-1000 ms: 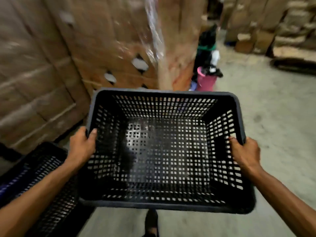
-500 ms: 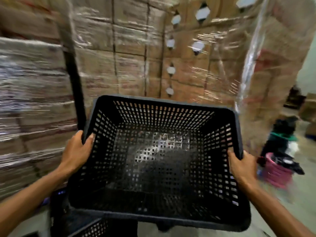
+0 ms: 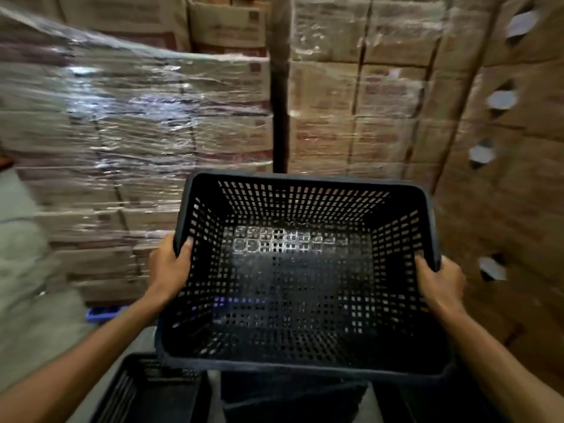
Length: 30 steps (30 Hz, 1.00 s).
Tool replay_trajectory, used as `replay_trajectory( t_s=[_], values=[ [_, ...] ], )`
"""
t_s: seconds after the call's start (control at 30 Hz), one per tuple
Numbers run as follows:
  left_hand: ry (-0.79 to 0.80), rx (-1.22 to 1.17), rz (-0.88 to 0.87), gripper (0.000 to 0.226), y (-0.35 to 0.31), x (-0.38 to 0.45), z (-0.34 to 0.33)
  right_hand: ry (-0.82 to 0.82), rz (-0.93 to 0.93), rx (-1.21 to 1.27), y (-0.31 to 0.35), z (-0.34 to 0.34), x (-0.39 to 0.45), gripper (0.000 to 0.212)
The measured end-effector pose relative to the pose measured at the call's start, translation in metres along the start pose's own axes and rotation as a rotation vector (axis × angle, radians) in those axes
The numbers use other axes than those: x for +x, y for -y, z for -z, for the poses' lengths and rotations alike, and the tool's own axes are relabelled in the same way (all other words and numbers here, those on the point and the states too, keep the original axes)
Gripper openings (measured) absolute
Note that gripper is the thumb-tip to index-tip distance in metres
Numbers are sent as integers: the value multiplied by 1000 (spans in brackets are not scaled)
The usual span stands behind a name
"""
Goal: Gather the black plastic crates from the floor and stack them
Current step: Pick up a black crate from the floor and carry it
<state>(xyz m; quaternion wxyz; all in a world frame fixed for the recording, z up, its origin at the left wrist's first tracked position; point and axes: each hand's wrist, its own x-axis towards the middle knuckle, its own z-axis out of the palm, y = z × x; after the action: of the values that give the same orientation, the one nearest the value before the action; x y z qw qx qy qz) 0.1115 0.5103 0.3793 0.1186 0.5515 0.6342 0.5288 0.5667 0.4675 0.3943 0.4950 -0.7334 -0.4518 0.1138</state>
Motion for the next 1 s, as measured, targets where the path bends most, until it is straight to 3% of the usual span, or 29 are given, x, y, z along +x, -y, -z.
replay_trajectory(
  t_s=[0.1,0.23,0.4,0.53,0.7,0.8,1.0],
  values=[
    [-39,70,60,25,37,1,-11,91,7,3,-8,-47,17,29],
    [-32,156,187,26,75,-3,-40,145,-34,-10,-34,-102,48,57],
    [2,201,335,29,111,-1,-88,200,-170,-105,-76,-156,80,70],
    [107,147,506,27,146,0,-119,283,-217,-123,-104,-196,100,65],
    [261,187,650,12,167,1,-152,515,-271,-211,-134,-229,124,57],
    [287,271,643,30,172,1,-163,521,-293,-253,-147,-244,130,57],
    [267,311,588,32,178,-4,-158,620,-348,-264,-153,-249,139,59]
  ],
)
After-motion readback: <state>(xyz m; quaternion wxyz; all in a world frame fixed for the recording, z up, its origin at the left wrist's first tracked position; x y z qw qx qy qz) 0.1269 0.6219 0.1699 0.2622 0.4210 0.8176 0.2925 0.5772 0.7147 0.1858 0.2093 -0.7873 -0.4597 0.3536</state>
